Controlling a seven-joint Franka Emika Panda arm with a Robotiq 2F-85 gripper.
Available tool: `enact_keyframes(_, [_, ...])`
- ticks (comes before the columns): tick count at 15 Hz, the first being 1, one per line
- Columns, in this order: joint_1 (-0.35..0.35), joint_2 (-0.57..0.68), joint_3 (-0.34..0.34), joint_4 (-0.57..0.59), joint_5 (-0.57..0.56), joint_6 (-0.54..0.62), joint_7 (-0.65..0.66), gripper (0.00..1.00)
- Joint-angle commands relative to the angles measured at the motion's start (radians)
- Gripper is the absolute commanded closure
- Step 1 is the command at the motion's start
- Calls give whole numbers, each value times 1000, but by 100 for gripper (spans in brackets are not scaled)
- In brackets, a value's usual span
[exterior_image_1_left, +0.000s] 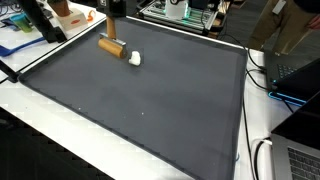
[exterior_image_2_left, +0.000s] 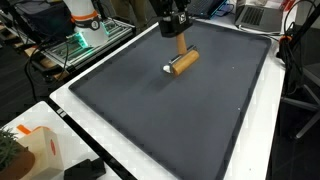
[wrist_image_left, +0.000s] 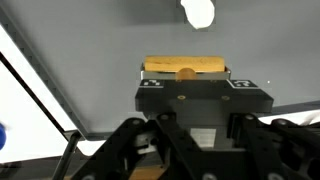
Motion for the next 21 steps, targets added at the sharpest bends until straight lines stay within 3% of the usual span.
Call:
enact_keyframes(1, [10,-140,12,-120,6,-63,-119,78])
enact_keyframes(3, [21,-146,34,-152,-3,-71,-129,78])
enact_keyframes(4, [4,-104,26,-99,2,-59,-110,53])
enact_keyframes(7, [17,-116,42,-136,2,-60,-112,53])
enact_keyframes(8, [12,-97,54,-136,-20,-31,-82,78])
enact_keyframes(15, [0,43,83,-114,-134,20,54,78])
enact_keyframes(21, [5,101,67,-74,-234,-54,109,78])
